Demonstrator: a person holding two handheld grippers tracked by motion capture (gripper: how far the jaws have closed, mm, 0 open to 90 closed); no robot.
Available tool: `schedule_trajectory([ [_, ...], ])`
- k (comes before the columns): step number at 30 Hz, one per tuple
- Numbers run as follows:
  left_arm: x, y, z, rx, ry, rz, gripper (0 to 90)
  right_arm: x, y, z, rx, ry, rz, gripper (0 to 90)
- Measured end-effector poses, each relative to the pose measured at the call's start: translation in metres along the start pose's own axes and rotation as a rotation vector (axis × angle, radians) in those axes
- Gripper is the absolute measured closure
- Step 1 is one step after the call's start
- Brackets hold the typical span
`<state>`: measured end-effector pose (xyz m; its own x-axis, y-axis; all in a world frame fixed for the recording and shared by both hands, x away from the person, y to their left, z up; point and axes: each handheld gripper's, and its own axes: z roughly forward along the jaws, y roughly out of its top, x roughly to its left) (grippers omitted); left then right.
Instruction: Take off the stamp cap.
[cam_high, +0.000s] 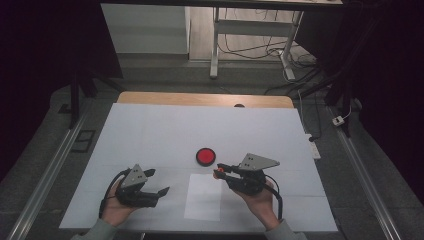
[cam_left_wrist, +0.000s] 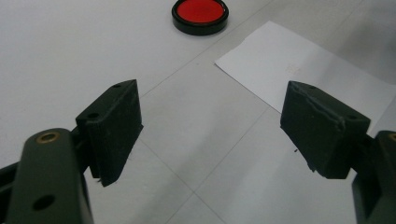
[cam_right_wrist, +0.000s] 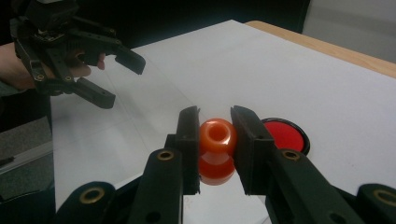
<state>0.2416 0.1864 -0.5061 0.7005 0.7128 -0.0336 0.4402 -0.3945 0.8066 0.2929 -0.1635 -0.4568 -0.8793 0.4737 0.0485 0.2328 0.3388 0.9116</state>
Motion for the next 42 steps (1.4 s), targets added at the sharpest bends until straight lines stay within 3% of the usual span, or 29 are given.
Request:
schedule_trajectory([
  [17, -0.02, 0.028, 0.016, -0.013, -0.058, 0.073, 20.9, 0.001, -0.001, 0.002, 0.0, -0.008, -0.001, 71.9],
  [42, -0.041, 0.054, 0.037, -0.023, -0.115, 0.125, 21.7, 0.002, 0.003, -0.001, -0.024, -0.012, -0.005, 71.9],
])
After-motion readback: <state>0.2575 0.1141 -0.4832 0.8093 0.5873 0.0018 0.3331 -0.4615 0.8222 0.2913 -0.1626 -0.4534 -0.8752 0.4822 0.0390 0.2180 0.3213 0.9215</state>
